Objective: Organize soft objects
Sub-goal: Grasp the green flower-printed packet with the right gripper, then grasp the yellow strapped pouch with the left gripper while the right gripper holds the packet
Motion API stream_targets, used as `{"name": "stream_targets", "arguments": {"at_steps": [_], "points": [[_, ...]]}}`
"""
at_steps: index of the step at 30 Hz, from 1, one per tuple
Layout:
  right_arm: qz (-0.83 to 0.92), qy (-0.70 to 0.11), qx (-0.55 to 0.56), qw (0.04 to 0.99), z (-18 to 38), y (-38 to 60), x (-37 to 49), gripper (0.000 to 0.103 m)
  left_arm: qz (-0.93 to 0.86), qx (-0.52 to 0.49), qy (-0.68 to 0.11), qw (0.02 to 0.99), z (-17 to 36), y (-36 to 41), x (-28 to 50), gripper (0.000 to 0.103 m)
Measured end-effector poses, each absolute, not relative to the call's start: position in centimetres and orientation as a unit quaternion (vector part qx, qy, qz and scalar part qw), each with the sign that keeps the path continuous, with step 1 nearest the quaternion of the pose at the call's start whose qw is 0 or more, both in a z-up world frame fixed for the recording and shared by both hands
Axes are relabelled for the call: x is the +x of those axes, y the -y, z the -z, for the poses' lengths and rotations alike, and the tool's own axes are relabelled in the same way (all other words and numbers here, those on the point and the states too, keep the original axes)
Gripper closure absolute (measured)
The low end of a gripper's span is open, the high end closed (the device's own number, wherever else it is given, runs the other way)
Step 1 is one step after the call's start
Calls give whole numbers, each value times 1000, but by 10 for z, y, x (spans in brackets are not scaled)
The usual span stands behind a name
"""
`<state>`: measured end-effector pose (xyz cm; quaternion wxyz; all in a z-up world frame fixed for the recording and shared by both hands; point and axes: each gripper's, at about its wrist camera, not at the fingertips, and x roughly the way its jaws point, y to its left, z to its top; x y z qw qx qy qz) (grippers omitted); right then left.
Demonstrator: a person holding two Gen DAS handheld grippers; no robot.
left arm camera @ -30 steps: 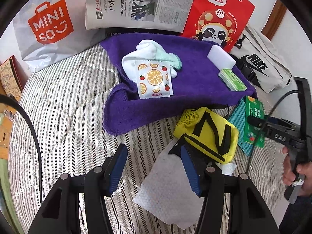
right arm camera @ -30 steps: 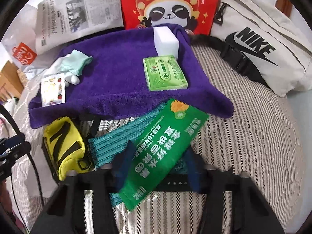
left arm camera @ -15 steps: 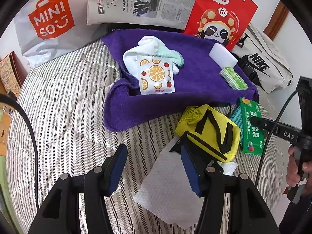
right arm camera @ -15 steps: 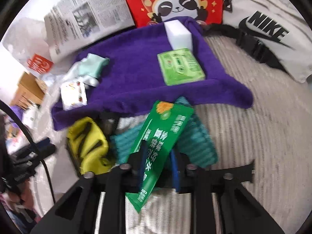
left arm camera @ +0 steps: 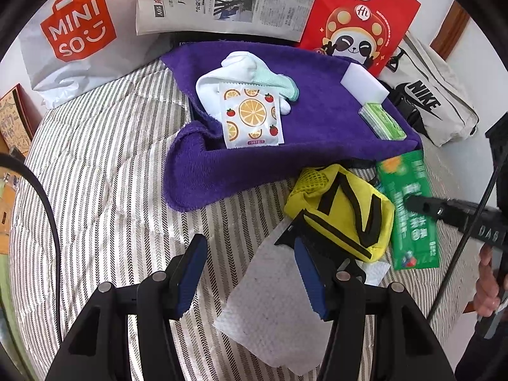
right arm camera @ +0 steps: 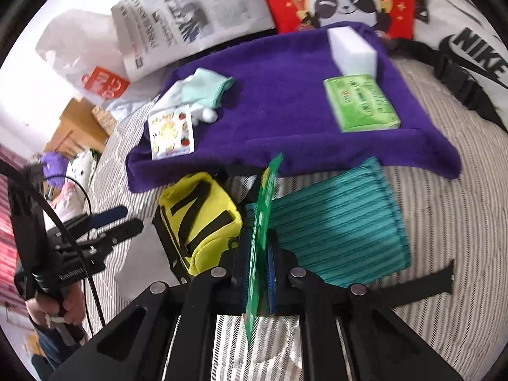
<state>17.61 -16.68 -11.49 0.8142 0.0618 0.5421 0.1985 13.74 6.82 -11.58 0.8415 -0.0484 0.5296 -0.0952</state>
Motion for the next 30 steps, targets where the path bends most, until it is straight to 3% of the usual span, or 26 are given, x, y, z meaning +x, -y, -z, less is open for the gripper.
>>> {"name": "stream_targets", "arguments": {"at_steps": [17, 25, 30], "points": [[-165, -467, -51, 868, 128, 142, 161, 94, 101, -47, -516, 849, 111, -66, 129, 48], [-182, -477, 19, 860, 130, 160, 170, 93, 108, -30, -498, 860, 108, -66, 116, 48], [-184, -471, 21, 863, 121, 164, 163, 99, 123, -30, -499, 857, 112, -65, 115, 48]]}}
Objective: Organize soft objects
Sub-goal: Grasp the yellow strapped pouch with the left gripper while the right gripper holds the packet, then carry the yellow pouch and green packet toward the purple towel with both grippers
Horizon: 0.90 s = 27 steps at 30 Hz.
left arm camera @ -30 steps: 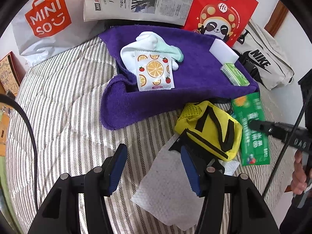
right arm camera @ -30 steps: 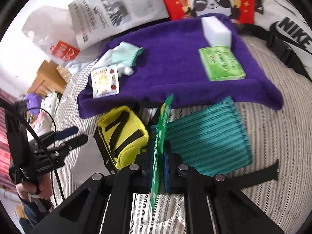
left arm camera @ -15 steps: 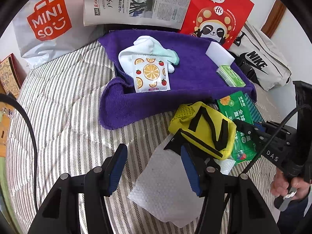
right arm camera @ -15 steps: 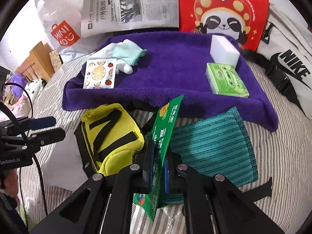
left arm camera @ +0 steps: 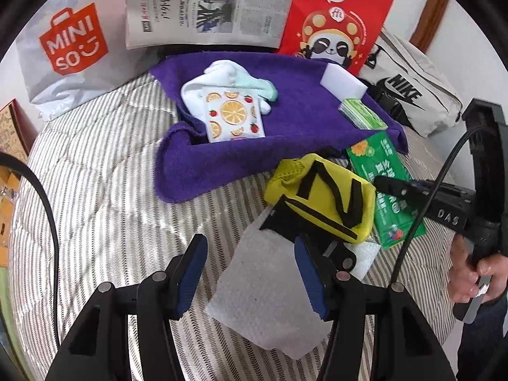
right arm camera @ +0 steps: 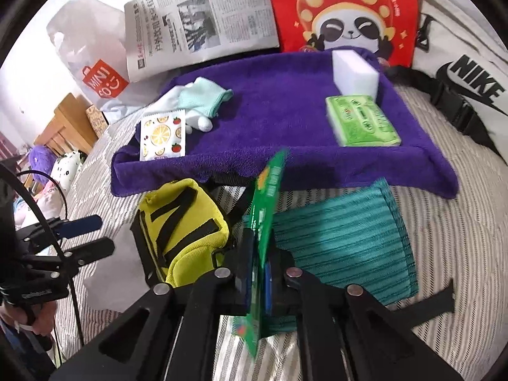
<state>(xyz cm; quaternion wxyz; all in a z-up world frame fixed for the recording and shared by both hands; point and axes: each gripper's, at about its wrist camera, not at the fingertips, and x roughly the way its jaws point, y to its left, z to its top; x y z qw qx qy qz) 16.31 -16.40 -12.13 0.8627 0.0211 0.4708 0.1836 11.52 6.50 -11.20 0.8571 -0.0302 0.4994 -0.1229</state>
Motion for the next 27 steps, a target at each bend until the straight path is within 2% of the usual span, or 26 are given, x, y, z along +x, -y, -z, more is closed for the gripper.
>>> {"name": "stream_targets", "arguments": {"at_steps": [6, 13, 27], "points": [[-163, -447, 6, 879, 99, 185, 148, 100, 157, -36, -496, 854, 108, -48, 122, 48], [-129, -434, 8, 892, 84, 225, 134, 100, 204, 18, -484, 851, 106, -3, 132, 48], [-92, -447, 45, 889, 99, 277, 121, 100, 223, 86, -492, 837, 121, 49, 146, 47]]}}
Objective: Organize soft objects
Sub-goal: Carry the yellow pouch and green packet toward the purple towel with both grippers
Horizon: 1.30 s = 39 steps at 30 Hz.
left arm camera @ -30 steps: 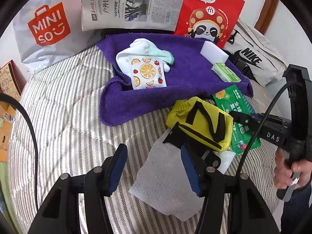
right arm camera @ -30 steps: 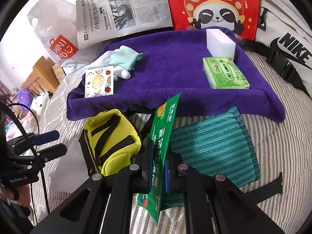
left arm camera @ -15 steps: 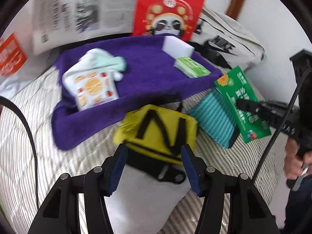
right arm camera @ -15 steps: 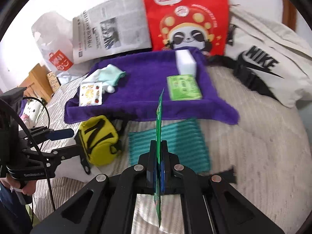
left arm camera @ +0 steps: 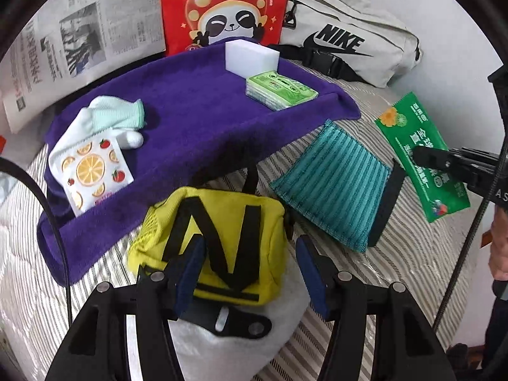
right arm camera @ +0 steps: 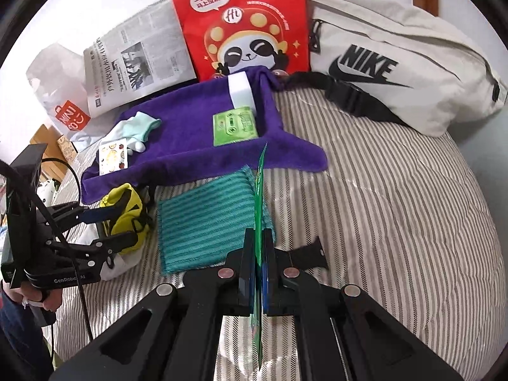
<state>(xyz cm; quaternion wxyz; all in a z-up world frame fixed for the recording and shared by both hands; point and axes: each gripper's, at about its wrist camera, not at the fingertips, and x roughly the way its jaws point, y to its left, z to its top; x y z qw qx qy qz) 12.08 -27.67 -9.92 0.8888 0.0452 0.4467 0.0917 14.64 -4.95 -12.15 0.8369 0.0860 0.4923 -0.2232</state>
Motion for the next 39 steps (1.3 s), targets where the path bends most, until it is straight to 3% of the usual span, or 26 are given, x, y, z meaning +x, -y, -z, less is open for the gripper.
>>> {"name": "stream_targets", "arguments": {"at_steps": [3, 7, 18, 39], "points": [[-90, -448, 48, 888, 101, 280, 120, 100, 225, 110, -485, 838, 124, 57, 144, 67], [-87, -448, 53, 888, 103, 284, 120, 100, 240, 100, -486, 835, 123, 57, 141, 83], [-95, -433, 49, 895, 89, 282, 119, 100, 250, 77, -471, 842, 107, 51, 133, 89], [-131, -418, 22, 899, 72, 245, 123, 100, 241, 43, -438, 865, 73, 18, 123, 89]]}}
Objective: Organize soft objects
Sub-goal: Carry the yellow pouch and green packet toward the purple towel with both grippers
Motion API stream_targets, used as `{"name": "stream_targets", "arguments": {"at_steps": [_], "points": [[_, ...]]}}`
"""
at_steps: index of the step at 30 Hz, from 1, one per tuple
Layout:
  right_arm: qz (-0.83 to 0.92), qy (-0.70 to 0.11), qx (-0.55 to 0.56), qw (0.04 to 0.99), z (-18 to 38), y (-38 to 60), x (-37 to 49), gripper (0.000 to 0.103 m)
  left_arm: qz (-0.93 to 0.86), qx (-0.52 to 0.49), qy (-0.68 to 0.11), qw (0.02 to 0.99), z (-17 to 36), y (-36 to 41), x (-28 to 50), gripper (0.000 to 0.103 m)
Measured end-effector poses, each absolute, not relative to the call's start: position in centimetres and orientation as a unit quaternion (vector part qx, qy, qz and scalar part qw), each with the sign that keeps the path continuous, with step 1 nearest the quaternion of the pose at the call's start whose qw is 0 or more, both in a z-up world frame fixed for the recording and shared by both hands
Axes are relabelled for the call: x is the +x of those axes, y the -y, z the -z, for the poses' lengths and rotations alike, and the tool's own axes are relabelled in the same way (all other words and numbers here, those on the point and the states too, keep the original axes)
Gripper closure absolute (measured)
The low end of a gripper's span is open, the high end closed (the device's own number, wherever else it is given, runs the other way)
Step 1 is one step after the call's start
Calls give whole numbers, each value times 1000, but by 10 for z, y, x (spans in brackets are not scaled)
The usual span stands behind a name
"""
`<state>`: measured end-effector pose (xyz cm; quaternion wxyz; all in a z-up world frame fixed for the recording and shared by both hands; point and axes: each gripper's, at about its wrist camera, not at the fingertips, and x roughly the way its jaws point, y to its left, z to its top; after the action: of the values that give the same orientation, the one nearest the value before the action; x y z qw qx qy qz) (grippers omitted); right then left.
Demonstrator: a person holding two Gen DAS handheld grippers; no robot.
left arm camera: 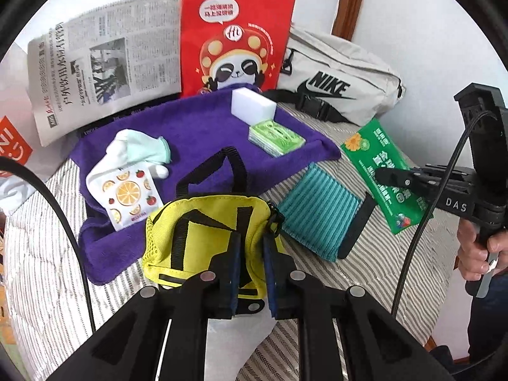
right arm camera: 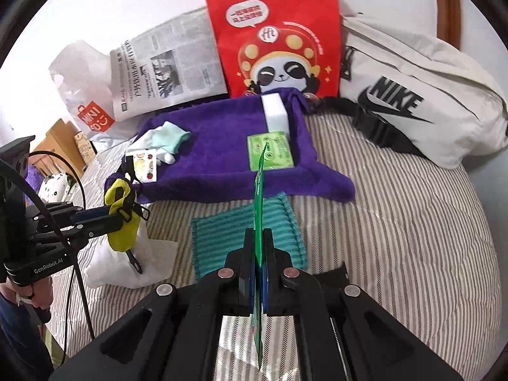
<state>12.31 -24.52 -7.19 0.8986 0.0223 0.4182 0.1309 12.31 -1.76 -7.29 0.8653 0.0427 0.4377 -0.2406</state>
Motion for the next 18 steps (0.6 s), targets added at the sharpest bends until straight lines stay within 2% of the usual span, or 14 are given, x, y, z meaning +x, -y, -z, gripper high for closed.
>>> {"name": "stream_targets", "arguments": {"at_steps": [18], "points": [[-179, -412, -4, 894, 58, 204, 149, 100, 214, 18, -416, 884, 47, -11, 142, 89]]}}
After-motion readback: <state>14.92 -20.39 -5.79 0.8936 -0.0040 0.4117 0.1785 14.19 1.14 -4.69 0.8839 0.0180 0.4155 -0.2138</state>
